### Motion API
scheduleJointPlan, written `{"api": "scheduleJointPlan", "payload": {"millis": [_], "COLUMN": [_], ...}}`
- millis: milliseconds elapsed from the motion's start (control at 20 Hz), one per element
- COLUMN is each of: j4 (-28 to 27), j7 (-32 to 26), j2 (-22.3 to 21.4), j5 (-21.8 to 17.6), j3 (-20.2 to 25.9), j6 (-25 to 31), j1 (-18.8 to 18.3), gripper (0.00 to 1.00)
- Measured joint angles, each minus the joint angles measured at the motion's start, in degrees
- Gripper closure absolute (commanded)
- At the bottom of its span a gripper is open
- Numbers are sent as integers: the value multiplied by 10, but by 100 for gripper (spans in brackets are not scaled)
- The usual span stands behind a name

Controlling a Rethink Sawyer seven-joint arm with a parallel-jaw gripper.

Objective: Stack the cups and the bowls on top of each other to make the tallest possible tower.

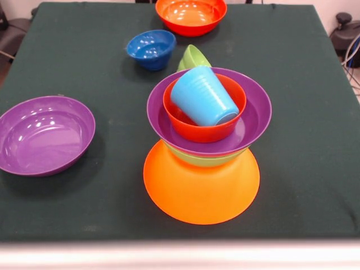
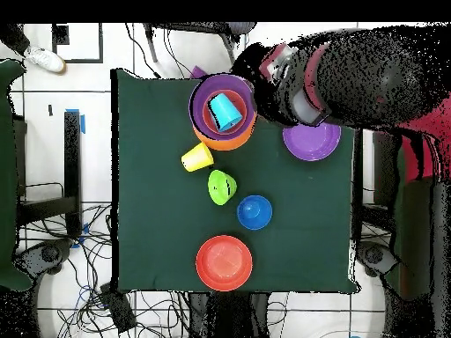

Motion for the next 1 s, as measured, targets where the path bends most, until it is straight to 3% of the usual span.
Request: {"api": "scheduleJointPlan", "payload": {"millis": [1000], "j4": [-23], "j7": [0], "j2": [6], "j5": [-79], "j3": [-22], "j6": [3], "j1": [6], "gripper": [0]}}
